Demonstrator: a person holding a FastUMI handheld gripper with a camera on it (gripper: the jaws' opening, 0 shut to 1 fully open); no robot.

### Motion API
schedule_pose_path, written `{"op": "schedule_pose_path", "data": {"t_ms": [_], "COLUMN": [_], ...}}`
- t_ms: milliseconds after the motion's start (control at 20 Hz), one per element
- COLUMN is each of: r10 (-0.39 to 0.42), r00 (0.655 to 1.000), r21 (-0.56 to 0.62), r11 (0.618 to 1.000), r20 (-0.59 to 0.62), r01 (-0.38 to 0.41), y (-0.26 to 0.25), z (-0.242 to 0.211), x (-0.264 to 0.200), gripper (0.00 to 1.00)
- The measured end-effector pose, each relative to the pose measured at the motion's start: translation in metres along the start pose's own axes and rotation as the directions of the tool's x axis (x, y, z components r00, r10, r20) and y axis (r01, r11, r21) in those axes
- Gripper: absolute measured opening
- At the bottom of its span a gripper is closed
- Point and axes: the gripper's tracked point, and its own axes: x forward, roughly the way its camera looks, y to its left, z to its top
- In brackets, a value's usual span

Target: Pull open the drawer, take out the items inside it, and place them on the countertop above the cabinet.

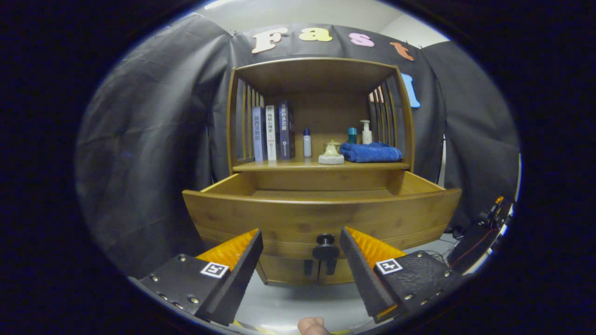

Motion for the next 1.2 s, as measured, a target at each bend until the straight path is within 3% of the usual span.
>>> {"op": "schedule_pose_path", "data": {"t_ms": [350,800,1200], "r10": [-0.048,-0.137,-0.127], "r00": [0.997,0.99,0.992], "r21": [0.015,-0.026,-0.069], "r11": [0.999,0.99,0.989], "r20": [-0.055,-0.025,0.025], "r01": [0.049,0.136,0.129], "y": [-0.012,-0.018,-0.013], "z": [-0.021,-0.026,-0.033], "x": [0.032,0.058,0.06], "gripper": [0.99,0.97,0.99]}}
